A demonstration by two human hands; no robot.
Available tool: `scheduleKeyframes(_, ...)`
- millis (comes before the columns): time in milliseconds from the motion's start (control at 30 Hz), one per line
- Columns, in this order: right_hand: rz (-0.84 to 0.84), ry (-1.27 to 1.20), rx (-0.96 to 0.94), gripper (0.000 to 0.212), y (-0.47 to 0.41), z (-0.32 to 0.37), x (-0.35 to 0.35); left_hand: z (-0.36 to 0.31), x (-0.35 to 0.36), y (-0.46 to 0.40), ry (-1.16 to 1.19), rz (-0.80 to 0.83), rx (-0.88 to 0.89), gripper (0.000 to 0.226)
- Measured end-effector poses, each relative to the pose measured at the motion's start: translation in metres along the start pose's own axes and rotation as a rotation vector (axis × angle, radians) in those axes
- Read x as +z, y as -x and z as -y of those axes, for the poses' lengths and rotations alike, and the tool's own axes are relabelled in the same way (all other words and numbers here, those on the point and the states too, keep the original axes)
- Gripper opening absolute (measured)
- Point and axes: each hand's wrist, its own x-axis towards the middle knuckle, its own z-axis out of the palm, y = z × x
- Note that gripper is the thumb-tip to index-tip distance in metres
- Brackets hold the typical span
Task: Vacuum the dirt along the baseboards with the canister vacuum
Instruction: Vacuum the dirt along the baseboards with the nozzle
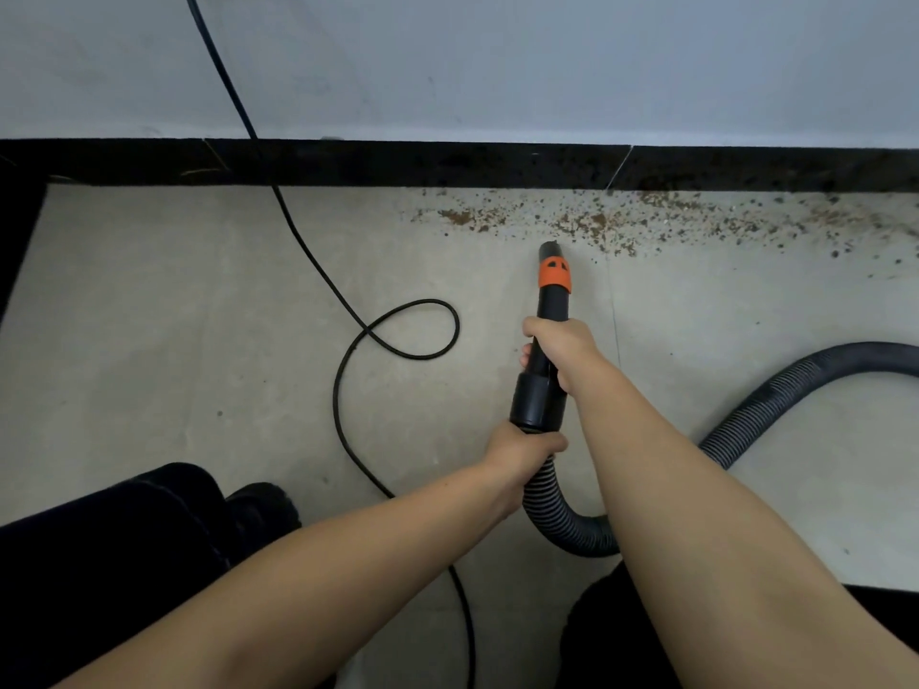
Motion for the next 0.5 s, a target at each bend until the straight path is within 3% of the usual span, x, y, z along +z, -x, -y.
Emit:
scheduleKeyframes(267,0.179,0.244,-0.053,0.008,0.003,-0.001,0.05,0.006,-0.019,0.001,0.184,-0.137,-0.026,0.015)
scheduleKeyframes(500,0.206,0.181,-0.06,0.013,-0.001,0.007,0.063,-0.003,-0.033,-0.003,0.114,-0.18,0.06,0.015)
